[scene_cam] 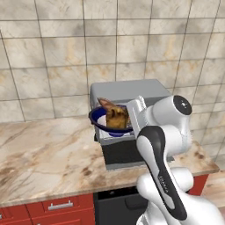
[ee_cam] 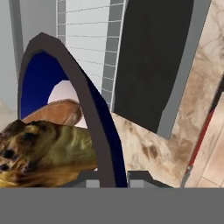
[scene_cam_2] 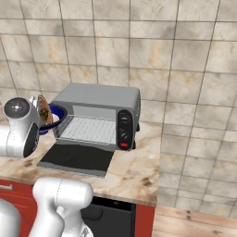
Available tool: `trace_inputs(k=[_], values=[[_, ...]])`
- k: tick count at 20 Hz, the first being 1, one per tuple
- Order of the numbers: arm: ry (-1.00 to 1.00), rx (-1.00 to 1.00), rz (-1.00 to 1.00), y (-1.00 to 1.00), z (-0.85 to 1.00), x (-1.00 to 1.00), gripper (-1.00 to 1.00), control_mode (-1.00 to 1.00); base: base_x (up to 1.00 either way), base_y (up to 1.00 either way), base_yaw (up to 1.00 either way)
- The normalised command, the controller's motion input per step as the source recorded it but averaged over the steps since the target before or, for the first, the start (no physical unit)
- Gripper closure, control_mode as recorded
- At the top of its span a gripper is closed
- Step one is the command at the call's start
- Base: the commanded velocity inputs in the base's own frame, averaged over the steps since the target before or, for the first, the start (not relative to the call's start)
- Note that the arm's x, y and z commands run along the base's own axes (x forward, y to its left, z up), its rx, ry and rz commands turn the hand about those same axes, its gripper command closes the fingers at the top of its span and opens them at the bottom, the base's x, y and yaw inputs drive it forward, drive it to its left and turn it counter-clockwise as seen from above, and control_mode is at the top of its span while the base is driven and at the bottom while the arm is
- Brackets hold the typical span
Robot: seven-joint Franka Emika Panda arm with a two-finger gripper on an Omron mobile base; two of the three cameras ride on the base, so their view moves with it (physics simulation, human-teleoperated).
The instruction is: Pick up the heated bread from the toaster oven and place it in the bowl. Then move the bread bowl to the dining counter.
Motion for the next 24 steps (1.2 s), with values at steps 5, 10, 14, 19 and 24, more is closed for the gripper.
trace_inputs(k=[5,10,14,19,24], values=[[0.00,0.00,0.00,0.00,0.00,0.00,1.00,1.00,-0.60,-0.48,0.20],[0.00,0.00,0.00,0.00,0.00,0.00,1.00,1.00,-0.75,-0.39,0.45],[0.00,0.00,0.00,0.00,0.00,0.00,1.00,1.00,-0.49,-0.03,0.80],[0.00,0.00,0.00,0.00,0.00,0.00,1.00,1.00,-0.15,0.20,0.94],[0.00,0.00,0.00,0.00,0.00,0.00,1.00,1.00,0.01,0.46,0.88]])
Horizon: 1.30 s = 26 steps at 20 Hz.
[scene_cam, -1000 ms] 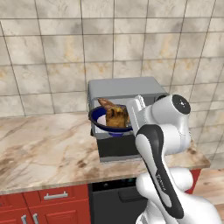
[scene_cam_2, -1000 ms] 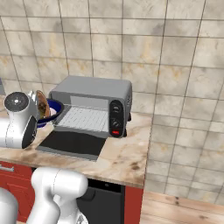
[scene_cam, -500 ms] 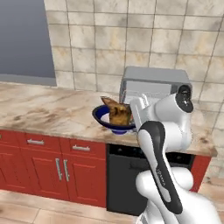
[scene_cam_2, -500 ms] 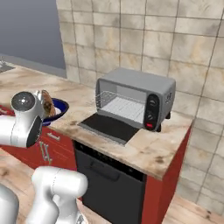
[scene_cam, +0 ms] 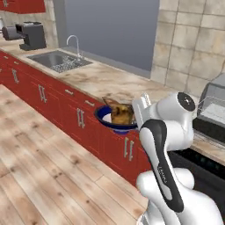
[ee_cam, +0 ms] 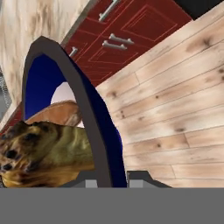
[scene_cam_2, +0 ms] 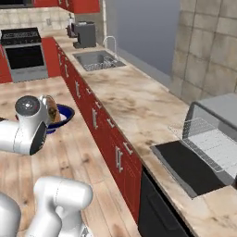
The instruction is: Pick up the heated bread from the toaster oven and place it in the bowl. Then move the bread bowl to the dining counter.
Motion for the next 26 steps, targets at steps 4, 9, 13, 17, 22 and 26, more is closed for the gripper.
trace_inputs(k=[4,9,13,17,22,26], values=[[0.00,0.00,0.00,0.00,0.00,0.00,1.00,1.00,0.18,0.53,0.56],[0.00,0.00,0.00,0.00,0.00,0.00,1.00,1.00,0.37,0.58,0.25],[0.00,0.00,0.00,0.00,0.00,0.00,1.00,1.00,0.38,0.86,0.35],[0.00,0.00,0.00,0.00,0.00,0.00,1.00,1.00,0.60,1.00,0.39],[0.00,0.00,0.00,0.00,0.00,0.00,1.00,1.00,0.93,1.00,0.43],[0.00,0.00,0.00,0.00,0.00,0.00,1.00,1.00,0.98,0.91,0.46]])
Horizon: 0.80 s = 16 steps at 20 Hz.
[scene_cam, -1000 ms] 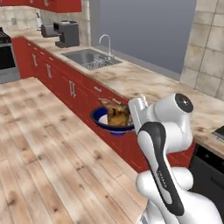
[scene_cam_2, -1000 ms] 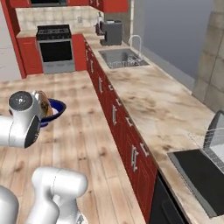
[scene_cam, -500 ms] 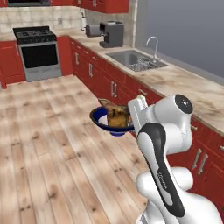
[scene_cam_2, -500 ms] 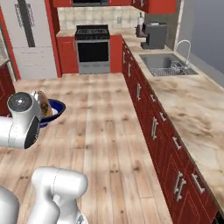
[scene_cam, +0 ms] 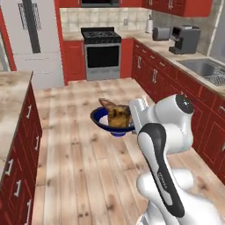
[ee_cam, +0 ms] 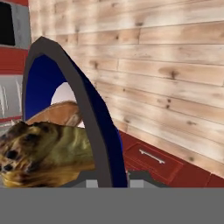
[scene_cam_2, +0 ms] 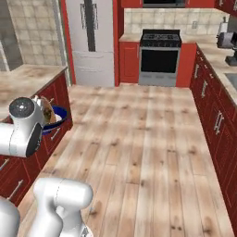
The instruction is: Pick up the heated bread from the toaster oven and place it in the bowl. Then move the bread bowl to the dining counter.
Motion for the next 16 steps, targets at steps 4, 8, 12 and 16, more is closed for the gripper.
trace_inputs(k=[4,8,12,16], values=[[0.00,0.00,0.00,0.00,0.00,0.00,1.00,1.00,1.00,0.31,0.31],[0.00,0.00,0.00,0.00,0.00,0.00,1.00,1.00,1.00,0.00,0.20],[0.00,0.00,0.00,0.00,0.00,0.00,1.00,1.00,0.77,-0.16,0.56],[0.00,0.00,0.00,0.00,0.00,0.00,1.00,1.00,0.33,-0.08,0.88]])
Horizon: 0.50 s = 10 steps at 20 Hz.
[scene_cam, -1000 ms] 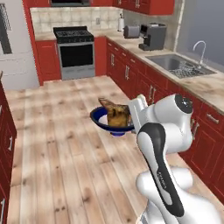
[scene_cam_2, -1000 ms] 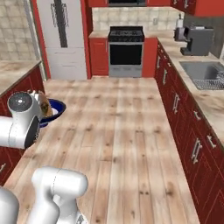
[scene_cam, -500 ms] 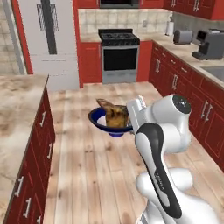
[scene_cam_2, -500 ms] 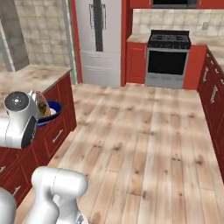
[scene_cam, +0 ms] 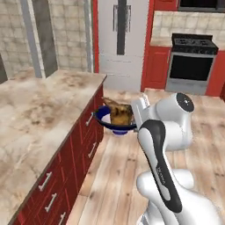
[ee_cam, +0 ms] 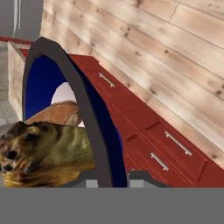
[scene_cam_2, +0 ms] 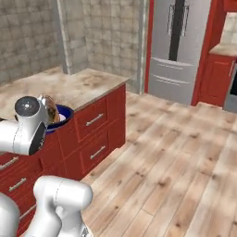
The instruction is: Pick up the heated bread from the toaster oven and place it in the bowl. Then move the bread bowl to the dining counter.
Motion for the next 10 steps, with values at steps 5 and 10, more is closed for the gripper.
trace_inputs(k=[5,10], values=[[0.00,0.00,0.00,0.00,0.00,0.00,1.00,1.00,0.50,0.00,0.87],[0.00,0.00,0.00,0.00,0.00,0.00,1.00,1.00,0.82,-0.15,0.71]])
